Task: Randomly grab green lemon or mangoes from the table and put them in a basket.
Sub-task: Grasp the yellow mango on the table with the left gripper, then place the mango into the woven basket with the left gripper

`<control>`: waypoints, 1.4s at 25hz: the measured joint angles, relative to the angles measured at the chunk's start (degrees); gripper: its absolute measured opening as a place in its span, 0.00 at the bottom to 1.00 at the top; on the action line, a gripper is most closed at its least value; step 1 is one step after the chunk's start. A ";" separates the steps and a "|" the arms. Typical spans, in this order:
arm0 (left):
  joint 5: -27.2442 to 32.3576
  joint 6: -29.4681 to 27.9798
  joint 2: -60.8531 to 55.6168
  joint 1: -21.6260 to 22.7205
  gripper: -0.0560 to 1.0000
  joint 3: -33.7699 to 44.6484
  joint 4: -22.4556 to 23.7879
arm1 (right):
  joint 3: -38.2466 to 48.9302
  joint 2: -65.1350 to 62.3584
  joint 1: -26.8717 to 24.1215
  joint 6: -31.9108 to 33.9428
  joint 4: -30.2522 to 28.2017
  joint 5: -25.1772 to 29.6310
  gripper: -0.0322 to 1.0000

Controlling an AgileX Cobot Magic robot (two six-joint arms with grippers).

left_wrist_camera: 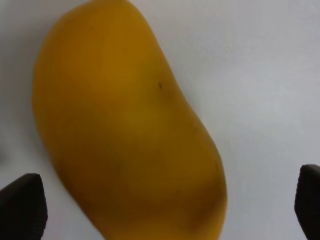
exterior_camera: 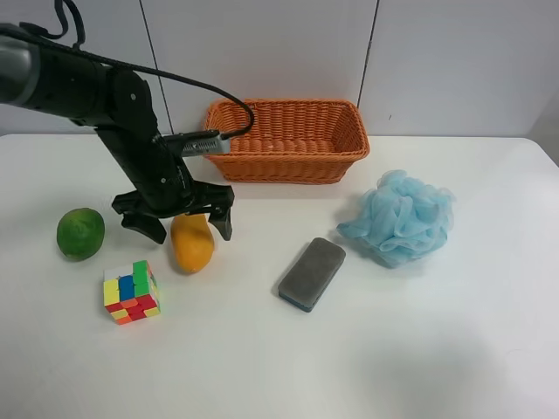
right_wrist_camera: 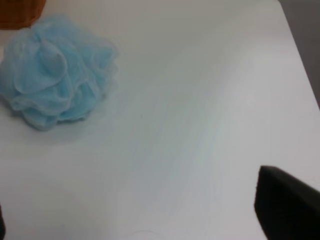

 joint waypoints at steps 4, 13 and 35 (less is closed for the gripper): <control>-2.33 1.25 1.94 0.00 0.99 0.00 -0.08 | 0.00 0.00 0.00 0.00 0.00 0.00 0.99; -3.82 2.22 2.76 0.00 0.87 0.00 -0.20 | 0.00 0.00 0.00 0.00 0.00 0.00 0.99; -0.54 2.55 -5.81 -0.05 0.69 0.00 -0.18 | 0.00 0.00 0.00 0.00 0.00 0.00 0.99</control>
